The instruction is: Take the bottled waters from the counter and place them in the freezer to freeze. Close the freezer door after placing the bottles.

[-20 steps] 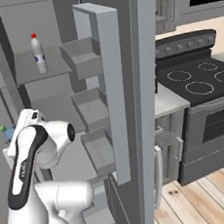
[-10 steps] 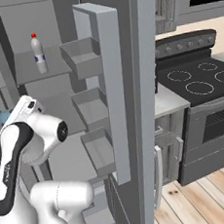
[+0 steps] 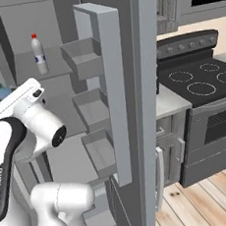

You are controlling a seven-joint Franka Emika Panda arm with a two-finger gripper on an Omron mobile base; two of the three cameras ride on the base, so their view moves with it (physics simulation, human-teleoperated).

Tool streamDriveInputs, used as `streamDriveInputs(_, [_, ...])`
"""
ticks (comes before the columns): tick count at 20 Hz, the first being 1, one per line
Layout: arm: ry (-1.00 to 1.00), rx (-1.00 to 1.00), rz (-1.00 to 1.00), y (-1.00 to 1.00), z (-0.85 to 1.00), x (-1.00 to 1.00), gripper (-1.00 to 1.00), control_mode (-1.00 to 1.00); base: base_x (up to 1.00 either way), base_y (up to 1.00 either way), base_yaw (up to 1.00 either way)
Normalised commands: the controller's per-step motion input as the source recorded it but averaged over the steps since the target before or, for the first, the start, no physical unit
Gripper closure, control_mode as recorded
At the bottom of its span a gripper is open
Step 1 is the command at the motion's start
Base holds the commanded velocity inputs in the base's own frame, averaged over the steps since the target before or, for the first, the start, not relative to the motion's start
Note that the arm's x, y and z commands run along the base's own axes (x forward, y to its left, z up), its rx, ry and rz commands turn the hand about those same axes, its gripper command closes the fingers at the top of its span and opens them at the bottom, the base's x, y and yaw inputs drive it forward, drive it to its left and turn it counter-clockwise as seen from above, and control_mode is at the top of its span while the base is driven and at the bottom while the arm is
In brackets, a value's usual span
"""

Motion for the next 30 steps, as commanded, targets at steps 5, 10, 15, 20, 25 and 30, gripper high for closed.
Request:
streamDriveInputs(5, [0.04,0.28,-0.07,-0.31,0.71,0.00,1.00,-1.00,0.00,0.00,0.00])
streamDriveInputs(10, [-0.02,-0.02,-0.01,0.00,0.06,0.00,1.00,-1.00,0.00,0.00,0.00])
streamDriveInputs(15, [0.01,-0.01,0.00,0.00,0.01,0.13,1.00,-1.00,0.00,0.00,0.00])
streamDriveInputs(20, [0.11,0.01,-0.02,0.00,0.42,0.23,1.00,-1.00,0.00,0.00,0.00])
streamDriveInputs(25, [0.08,0.00,-0.05,-0.22,0.24,0.11,1.00,-1.00,0.00,0.00,0.00])
streamDriveInputs(30, [0.07,0.00,-0.01,-0.13,0.00,0.12,1.00,-1.00,0.00,0.00,0.00])
